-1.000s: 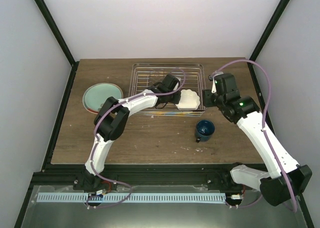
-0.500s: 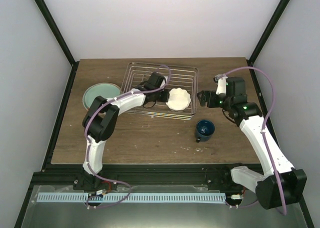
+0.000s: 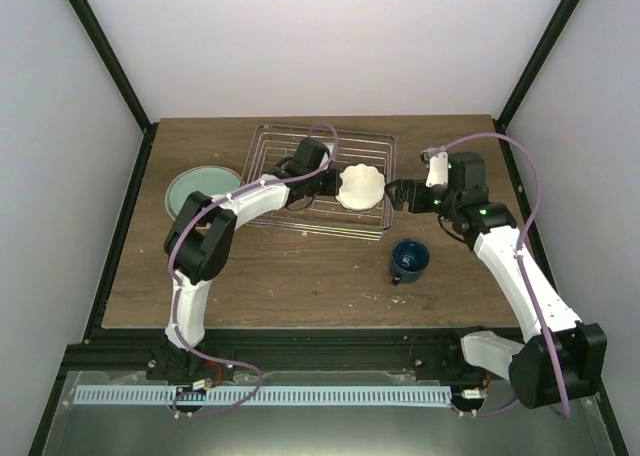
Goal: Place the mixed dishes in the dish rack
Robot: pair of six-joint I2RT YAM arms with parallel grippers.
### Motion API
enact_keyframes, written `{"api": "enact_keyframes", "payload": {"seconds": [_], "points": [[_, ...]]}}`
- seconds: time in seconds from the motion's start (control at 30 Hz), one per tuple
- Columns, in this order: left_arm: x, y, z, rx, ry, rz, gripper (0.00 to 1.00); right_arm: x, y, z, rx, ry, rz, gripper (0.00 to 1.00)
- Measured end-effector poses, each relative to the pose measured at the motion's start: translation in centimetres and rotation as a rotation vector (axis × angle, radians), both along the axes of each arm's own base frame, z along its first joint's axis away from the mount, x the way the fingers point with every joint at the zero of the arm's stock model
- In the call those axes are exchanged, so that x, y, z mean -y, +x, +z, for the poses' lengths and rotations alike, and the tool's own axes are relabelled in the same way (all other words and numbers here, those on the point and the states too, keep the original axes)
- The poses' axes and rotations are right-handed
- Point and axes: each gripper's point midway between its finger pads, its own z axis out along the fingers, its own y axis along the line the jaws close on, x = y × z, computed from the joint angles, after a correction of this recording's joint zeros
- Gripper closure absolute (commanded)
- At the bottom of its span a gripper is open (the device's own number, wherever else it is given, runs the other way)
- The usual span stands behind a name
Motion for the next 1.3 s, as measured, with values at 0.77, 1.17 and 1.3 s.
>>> {"api": "enact_keyframes", "payload": {"seconds": [0.77, 1.17, 1.3], "points": [[-1.7, -6.5, 7.2, 0.103, -0.131, -0.123, 1.0, -3.1, 1.5, -1.4, -0.018, 0.174, 0.1, 0.05], [-1.3, -8.6, 6.4, 0.098, -0.129, -0.152, 1.0, -4.2, 0.6, -3.0, -0.059, 0.238, 0.152, 0.08], [-0.8, -9.0, 6.6, 0.103, -0.133, -0.165, 1.0, -4.4, 0.5, -3.1, -0.06, 0.249, 0.164, 0.1]]}}
